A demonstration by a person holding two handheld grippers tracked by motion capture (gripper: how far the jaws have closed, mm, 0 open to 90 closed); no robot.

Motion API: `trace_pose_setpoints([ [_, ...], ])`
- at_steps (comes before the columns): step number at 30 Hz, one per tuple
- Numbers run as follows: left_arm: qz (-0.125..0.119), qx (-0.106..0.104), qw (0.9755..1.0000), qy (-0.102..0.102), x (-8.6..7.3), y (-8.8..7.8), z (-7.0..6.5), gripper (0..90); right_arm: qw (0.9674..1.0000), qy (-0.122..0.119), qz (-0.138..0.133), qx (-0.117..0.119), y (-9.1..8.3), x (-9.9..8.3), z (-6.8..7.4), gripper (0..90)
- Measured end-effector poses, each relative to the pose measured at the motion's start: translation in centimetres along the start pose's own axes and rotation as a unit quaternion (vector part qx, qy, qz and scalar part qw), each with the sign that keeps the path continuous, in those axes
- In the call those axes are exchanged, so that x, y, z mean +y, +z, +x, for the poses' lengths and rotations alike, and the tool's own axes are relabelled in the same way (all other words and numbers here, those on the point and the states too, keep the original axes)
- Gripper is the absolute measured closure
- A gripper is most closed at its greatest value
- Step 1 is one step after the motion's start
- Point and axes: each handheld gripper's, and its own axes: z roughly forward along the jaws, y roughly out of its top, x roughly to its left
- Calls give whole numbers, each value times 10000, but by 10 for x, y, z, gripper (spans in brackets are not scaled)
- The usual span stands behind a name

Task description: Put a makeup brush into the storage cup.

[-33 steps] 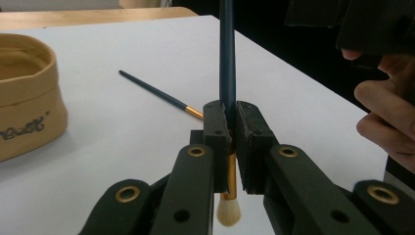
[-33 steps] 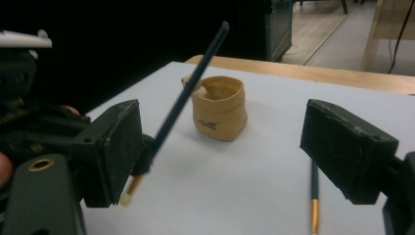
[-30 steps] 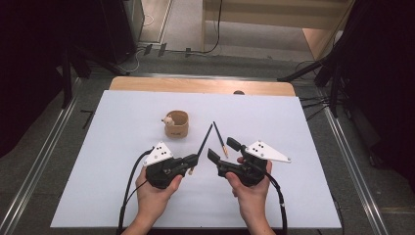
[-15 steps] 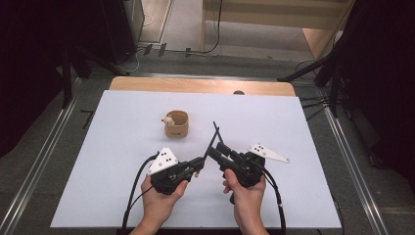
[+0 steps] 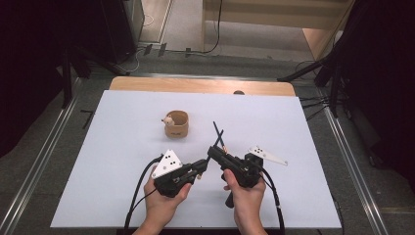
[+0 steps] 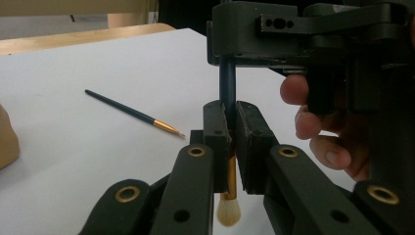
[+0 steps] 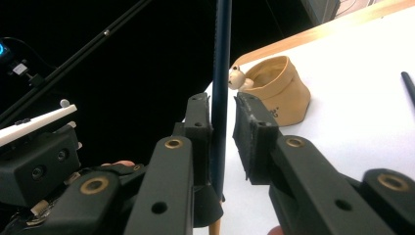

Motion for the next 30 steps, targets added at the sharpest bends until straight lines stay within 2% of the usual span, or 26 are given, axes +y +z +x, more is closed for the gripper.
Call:
trace_pose_setpoints([
  [3, 3, 14, 10000, 11, 0, 0, 0, 852, 10000, 22, 41, 6, 1, -1, 0, 806],
  [5, 0, 27, 10000, 22, 0, 1, -1, 852, 9998, 125, 81, 89, 2, -2, -1, 833],
  [9, -9, 31, 10000, 48, -1, 1, -2, 852, 9999, 81, 64, 52, 2, -3, -2, 850],
  [15, 4, -80, 10000, -36, -1, 2, 2, 846, 10000, -32, 72, -30, 1, -3, 0, 853],
  [18, -2, -92, 9999, 59, -2, 2, 1, 808, 9997, -177, 16, -156, 1, -3, 0, 853],
  [19, -16, -186, 9998, 96, -1, 1, 1, 785, 9994, -273, -12, -222, 0, -2, 0, 853],
  [22, -1, -159, 9997, 173, 1, -1, 1, 757, 9987, -396, -60, -330, -3, 1, -1, 853],
  [24, -15, -149, 9998, 165, 1, -2, 3, 744, 9984, -425, -89, -367, -4, 2, -1, 853],
  [26, -28, -147, 9998, 138, 2, -4, 6, 706, 9969, -618, -155, -463, -7, 4, -1, 853],
  [27, -37, -142, 9998, 116, 3, -5, 8, 706, 9969, -618, -155, -463, -7, 4, -1, 853],
  [30, -28, -138, 9999, 72, 6, -9, 13, 683, 9938, -910, -205, -608, -9, 5, 0, 853],
])
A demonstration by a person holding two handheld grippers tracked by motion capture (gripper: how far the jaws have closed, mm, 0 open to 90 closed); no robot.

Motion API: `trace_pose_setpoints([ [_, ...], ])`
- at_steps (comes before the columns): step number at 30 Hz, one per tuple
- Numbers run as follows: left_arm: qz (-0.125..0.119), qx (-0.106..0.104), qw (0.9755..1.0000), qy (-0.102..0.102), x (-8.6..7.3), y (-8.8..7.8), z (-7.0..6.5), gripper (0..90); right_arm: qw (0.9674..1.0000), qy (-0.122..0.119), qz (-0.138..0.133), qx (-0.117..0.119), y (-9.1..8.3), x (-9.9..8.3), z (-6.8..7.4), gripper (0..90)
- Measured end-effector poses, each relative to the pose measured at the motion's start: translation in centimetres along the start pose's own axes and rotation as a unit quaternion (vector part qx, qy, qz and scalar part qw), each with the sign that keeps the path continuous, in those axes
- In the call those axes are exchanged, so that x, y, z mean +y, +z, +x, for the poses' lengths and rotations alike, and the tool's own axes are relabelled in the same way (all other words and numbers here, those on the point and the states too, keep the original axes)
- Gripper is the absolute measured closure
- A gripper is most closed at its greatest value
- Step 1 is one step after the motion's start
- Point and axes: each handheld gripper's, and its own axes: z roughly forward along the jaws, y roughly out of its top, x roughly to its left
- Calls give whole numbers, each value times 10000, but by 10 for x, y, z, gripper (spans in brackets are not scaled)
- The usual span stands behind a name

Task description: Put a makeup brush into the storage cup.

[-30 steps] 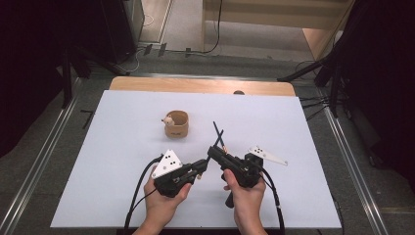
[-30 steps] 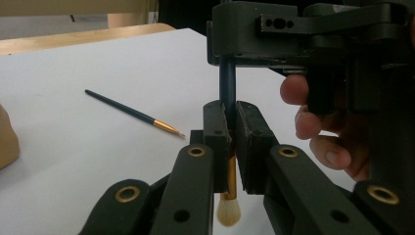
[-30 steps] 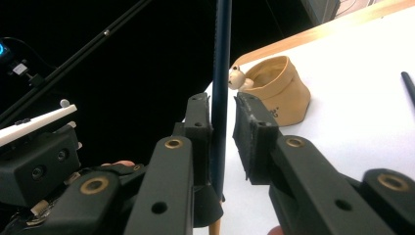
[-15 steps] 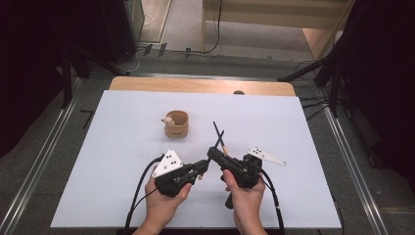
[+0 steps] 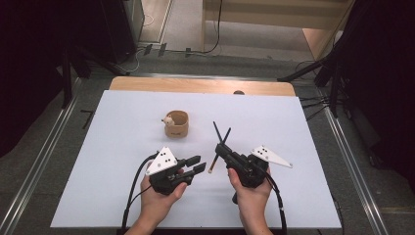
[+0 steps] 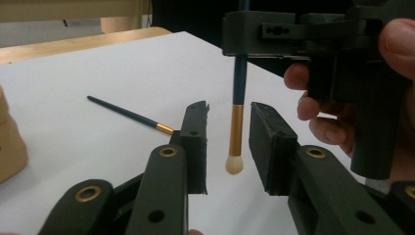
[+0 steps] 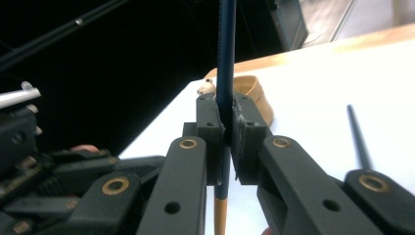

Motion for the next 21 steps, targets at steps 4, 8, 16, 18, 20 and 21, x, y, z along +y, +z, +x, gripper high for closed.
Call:
trace_pose_setpoints([
  [4, 142, -100, 9998, -40, 5, -4, 7, 654, 9980, -581, -55, -238, -1, 2, 4, 853],
  [8, 214, -141, 9996, -66, 8, -7, 11, 643, 9946, -953, 17, -407, 0, 1, 8, 853],
  [16, 266, -193, 9994, -76, 17, -17, 18, 628, 9747, -2134, 305, -598, 7, -4, 18, 853],
  [18, 276, -213, 9993, -97, 20, -20, 19, 624, 9685, -2378, 384, -632, 9, -5, 19, 853],
  [20, 299, -294, 9989, -195, 24, -23, 20, 621, 9647, -2520, 434, -630, 10, -6, 21, 852],
  [21, 311, -302, 9988, -208, 26, -25, 20, 619, 9624, -2606, 461, -615, 11, -6, 21, 852],
])
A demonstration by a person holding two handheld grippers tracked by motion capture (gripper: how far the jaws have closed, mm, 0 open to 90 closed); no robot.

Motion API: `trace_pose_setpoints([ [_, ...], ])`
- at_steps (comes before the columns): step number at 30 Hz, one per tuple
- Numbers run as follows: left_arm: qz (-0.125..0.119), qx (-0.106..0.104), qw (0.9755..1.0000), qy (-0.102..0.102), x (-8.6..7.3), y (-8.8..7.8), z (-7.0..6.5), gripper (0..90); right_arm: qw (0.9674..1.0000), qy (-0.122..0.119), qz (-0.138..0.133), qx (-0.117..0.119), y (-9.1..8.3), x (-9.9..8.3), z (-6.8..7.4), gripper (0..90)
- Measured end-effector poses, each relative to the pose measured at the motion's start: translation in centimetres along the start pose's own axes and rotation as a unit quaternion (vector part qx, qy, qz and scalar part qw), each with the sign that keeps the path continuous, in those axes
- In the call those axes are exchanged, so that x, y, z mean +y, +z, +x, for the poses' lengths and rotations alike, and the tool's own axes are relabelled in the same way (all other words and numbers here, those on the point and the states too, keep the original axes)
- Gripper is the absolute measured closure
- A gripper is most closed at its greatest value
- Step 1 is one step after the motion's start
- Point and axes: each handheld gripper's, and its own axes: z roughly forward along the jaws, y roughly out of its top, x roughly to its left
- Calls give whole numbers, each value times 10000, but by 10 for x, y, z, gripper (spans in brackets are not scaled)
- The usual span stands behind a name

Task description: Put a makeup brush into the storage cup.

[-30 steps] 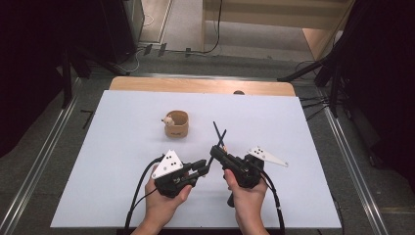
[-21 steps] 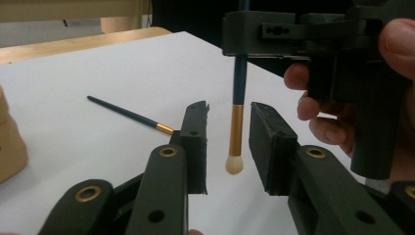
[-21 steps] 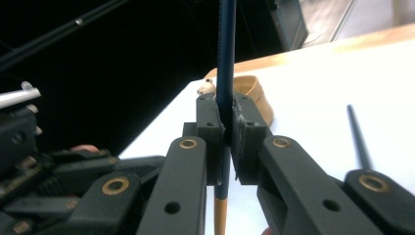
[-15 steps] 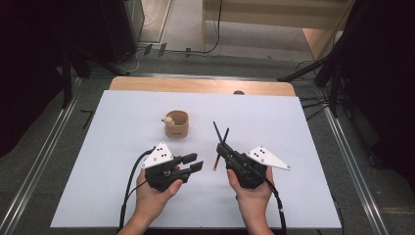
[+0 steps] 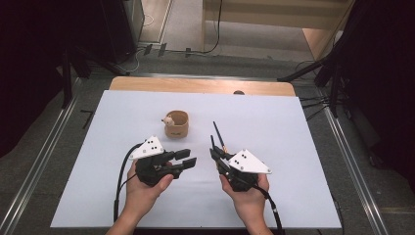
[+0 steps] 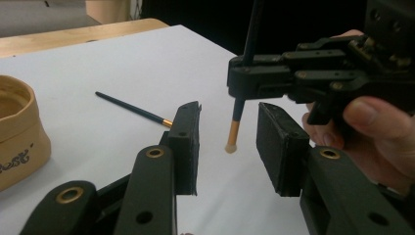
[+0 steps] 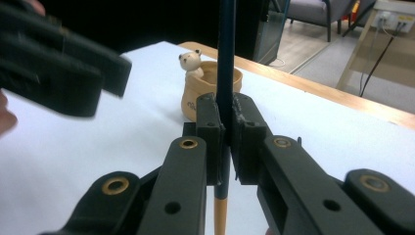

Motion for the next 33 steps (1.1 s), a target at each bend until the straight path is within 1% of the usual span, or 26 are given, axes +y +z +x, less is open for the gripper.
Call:
trace_pose_setpoints([
  [1, 0, 0, 10000, 0, 0, 0, 0, 619, 10000, 0, 0, 0, 0, 0, 0, 852],
  [2, 8, -16, 10000, -1, 2, -2, 0, 619, 10000, -93, 8, 9, 1, 0, 1, 852],
  [3, 47, -31, 10000, -2, 4, -3, -1, 616, 9993, -353, 78, 10, 2, 0, 3, 852],
  [5, 91, -32, 10000, 9, 5, -4, -1, 615, 9992, -384, 97, -1, 2, 1, 4, 852],
  [6, 114, -33, 9999, 5, 6, -5, -2, 613, 9986, -501, 144, 8, 3, 1, 5, 853],
  [7, 137, -22, 9999, 5, 7, -5, -2, 608, 9975, -671, 203, -13, 4, 0, 7, 853],
  [9, 260, 35, 9996, -60, 8, -5, -1, 606, 9962, -830, 279, -24, 6, 0, 9, 853],
  [11, 305, 57, 9995, -75, 8, -5, 0, 606, 9940, -1028, 377, -24, 8, -1, 11, 853],
  [13, 360, 84, 9993, -66, 9, -5, 0, 606, 9921, -1171, 445, -35, 9, -2, 13, 852],
  [14, 360, 84, 9993, -66, 9, -5, 0, 605, 9921, -1171, 445, -35, 9, -2, 13, 852],
  [15, 374, 75, 9992, -86, 10, -6, 0, 605, 9908, -1268, 473, -37, 10, -2, 14, 853],
  [16, 389, 125, 9991, -100, 10, -7, 1, 604, 9873, -1494, 530, -50, 12, -2, 16, 853],
  [17, 389, 125, 9991, -100, 10, -7, 1, 604, 9873, -1494, 530, -50, 12, -2, 16, 853],
  [18, 392, 124, 9991, -123, 11, -7, 1, 604, 9834, -1715, 586, -30, 13, -2, 19, 853],
  [19, 414, 120, 9990, -124, 11, -8, 1, 604, 9819, -1793, 600, -43, 13, -3, 20, 853],
  [20, 455, 154, 9987, -151, 11, -8, 2, 604, 9819, -1793, 600, -43, 13, -3, 20, 853],
  [21, 488, 183, 9985, -185, 12, -8, 2, 607, 9796, -1906, 630, -34, 13, -3, 22, 852],
  [22, 533, 149, 9981, -254, 12, -8, 3, 610, 9757, -2083, 673, -31, 15, -3, 24, 853],
  [24, 569, 137, 9979, -270, 13, -9, 3, 610, 9733, -2175, 737, -46, 16, -4, 27, 853],
  [25, 590, 150, 9978, -269, 13, -8, 3, 610, 9733, -2175, 737, -46, 16, -4, 27, 853],
  [27, 669, 116, 9973, -291, 14, -8, 2, 615, 9681, -2374, 796, -58, 18, -5, 30, 853],
  [29, 688, 112, 9971, -316, 14, -7, 2, 629, 9653, -2481, 811, -57, 19, -6, 33, 853],
  [30, 744, 98, 9966, -337, 14, -6, 2, 629, 9653, -2481, 811, -57, 19, -6, 33, 853],
  [31, 831, 36, 9957, -402, 14, -5, 1, 655, 9612, -2634, 818, -89, 19, -7, 36, 853],
  [32, 871, 70, 9953, -407, 14, -5, 1, 660, 9579, -2751, 809, -106, 20, -7, 37, 853],
  [33, 871, 70, 9953, -407, 14, -5, 1, 667, 9560, -2811, 830, -108, 20, -8, 39, 852],
])
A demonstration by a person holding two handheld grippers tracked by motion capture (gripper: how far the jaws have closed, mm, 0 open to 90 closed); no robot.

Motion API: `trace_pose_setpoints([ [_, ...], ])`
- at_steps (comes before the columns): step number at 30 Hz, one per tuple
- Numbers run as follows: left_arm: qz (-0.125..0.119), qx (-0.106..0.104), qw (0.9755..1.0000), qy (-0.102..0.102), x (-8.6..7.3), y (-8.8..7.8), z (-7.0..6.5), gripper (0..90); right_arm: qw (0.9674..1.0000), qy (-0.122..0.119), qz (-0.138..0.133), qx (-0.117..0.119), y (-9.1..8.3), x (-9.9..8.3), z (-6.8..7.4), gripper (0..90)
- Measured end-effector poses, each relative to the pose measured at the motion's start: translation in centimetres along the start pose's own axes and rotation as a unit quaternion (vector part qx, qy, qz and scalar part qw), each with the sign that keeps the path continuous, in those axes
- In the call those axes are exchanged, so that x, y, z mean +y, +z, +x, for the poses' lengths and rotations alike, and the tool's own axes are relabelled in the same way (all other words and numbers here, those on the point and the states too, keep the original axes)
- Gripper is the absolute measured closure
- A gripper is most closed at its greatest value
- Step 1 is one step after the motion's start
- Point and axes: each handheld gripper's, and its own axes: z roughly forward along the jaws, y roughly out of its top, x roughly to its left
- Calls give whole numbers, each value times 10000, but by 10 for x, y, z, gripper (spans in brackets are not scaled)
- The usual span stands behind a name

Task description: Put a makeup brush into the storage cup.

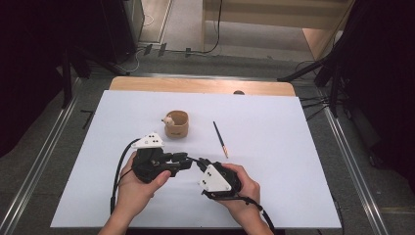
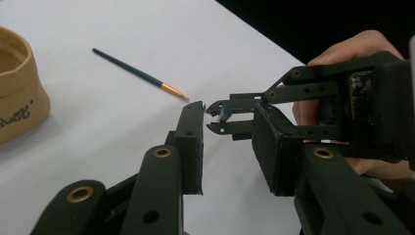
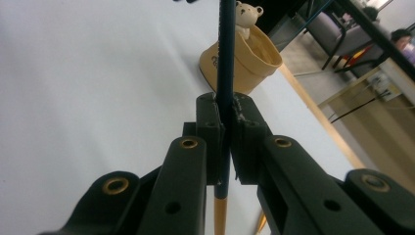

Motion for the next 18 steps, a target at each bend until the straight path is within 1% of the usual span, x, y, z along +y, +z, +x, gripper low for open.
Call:
trace_pose_setpoints([
  [1, 9, 13, 10000, -41, 0, 0, 0, 667, 10000, 0, 0, 0, 0, 0, 0, 852],
  [2, 37, 33, 10000, -83, 0, 0, 1, 678, 9998, -165, 28, -51, 0, 1, 3, 853],
  [3, 37, 33, 10000, -83, 0, 0, 1, 684, 9997, -223, 45, -62, 0, 1, 4, 852],
  [4, 86, 17, 9999, -149, 1, 0, 1, 690, 9996, -271, 39, -91, 0, 2, 4, 853],
  [5, 121, 24, 9998, -165, 1, 0, 1, 696, 9994, -316, 54, -90, 1, 2, 5, 853],
  [6, 140, 69, 9997, -181, 1, 1, 0, 703, 9993, -340, 65, -105, 1, 2, 6, 853],
  [7, 140, 69, 9997, -181, 1, 1, 0, 707, 9992, -360, 72, -126, 1, 2, 6, 852],
  [8, 204, 90, 9995, -214, 1, 2, 0, 715, 9990, -407, 74, -141, 0, 2, 7, 853],
  [11, 310, 90, 9991, -258, 1, 5, -1, 728, 9986, -494, 75, -166, 0, 2, 7, 853],
  [12, 310, 90, 9991, -258, 1, 5, -1, 734, 9986, -494, 75, -166, 0, 2, 7, 853],
  [13, 365, 102, 9989, -284, 0, 6, -1, 734, 9985, -498, 76, -190, 0, 3, 8, 852],
  [16, 487, 112, 9979, -410, 0, 10, -1, 749, 9975, -670, 65, -216, 0, 3, 10, 853],
  [18, 498, 114, 9977, -447, 0, 11, 0, 768, 9972, -712, 72, -224, 1, 3, 11, 853],
])
